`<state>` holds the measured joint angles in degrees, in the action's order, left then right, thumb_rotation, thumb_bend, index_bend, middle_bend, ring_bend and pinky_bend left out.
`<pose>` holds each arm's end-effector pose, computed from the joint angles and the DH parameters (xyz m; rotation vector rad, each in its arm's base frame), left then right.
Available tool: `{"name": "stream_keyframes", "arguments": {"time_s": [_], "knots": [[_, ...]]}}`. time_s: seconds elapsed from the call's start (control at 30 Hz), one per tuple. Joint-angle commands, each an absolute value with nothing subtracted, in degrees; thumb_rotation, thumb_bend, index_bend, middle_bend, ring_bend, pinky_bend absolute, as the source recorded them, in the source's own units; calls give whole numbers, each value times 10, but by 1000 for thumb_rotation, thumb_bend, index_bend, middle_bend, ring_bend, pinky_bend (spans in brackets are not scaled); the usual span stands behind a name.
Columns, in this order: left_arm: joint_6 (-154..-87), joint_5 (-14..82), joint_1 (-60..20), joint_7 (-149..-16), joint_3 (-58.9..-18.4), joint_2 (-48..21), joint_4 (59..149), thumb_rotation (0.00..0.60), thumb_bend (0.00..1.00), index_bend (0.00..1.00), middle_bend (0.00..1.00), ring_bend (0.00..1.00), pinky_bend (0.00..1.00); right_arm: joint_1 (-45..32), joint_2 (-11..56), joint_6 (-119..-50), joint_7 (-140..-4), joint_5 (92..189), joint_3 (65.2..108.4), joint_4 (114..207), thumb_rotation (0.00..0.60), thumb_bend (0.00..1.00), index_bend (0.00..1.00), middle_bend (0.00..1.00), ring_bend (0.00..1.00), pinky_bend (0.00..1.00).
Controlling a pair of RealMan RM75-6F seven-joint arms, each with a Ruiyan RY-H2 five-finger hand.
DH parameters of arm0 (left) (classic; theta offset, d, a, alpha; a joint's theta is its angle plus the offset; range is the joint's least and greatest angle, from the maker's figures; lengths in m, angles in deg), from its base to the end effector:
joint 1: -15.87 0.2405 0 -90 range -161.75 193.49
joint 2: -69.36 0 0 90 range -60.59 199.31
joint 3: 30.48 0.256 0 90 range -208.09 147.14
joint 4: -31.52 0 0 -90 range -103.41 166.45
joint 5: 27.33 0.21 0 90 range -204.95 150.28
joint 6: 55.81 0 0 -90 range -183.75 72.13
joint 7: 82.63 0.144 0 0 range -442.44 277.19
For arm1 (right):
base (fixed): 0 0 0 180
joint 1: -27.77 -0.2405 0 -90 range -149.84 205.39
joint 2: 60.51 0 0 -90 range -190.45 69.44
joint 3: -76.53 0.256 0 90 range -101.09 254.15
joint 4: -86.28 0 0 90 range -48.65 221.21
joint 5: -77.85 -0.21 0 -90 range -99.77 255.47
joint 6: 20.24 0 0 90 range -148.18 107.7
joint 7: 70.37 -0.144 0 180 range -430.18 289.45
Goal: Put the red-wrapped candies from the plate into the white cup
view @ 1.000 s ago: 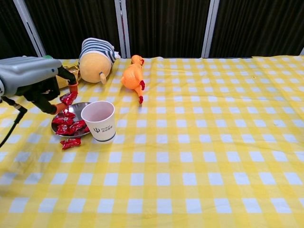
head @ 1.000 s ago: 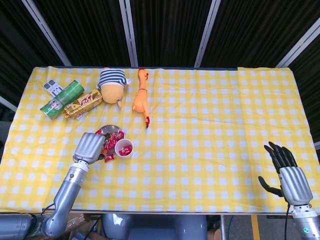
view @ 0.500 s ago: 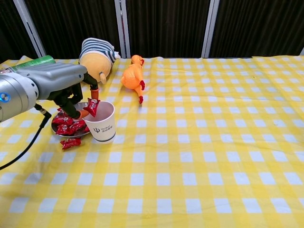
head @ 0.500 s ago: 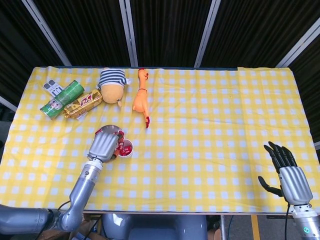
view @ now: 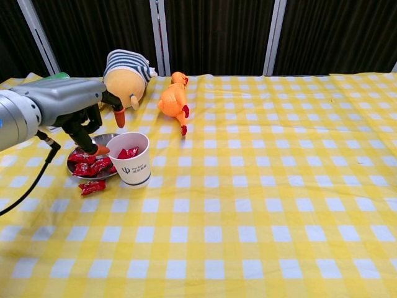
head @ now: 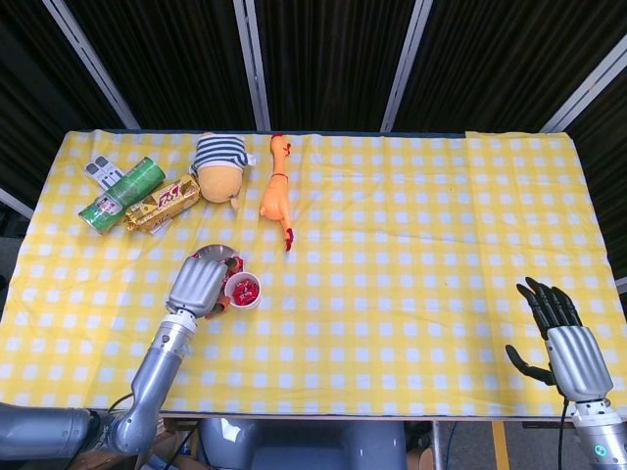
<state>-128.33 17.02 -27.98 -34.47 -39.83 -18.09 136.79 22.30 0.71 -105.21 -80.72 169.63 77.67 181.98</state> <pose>-0.1167 0.3043 0.0024 -1.7658 -0.8886 -0.7359 -0.2907 -0.1763 0.1597 1.4331 -1.0317 1.0834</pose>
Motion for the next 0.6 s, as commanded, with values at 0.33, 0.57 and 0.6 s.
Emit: {"name": "stream_keyframes", "arguments": {"time_s": [0.33,0.57,0.6], "knots": [[-1241,278,-256,-400,-344,-78,1408,600,213,351,859,943,944,224,8,-1054,-805,1696,777,1819,600,386,0,0,0,0],[-1183,449,-258,-431,-266,-20,1341,600,167,369,900,964,945,224,9,-1053,-803,1696,776,1820,600,386,0,0,0,0],[-1178,483,-259,-444,-256,-16,1323,600,167,377,906,967,945,224,9,-1053,-802,1696,776,1820,600,386,0,0,0,0]]}}
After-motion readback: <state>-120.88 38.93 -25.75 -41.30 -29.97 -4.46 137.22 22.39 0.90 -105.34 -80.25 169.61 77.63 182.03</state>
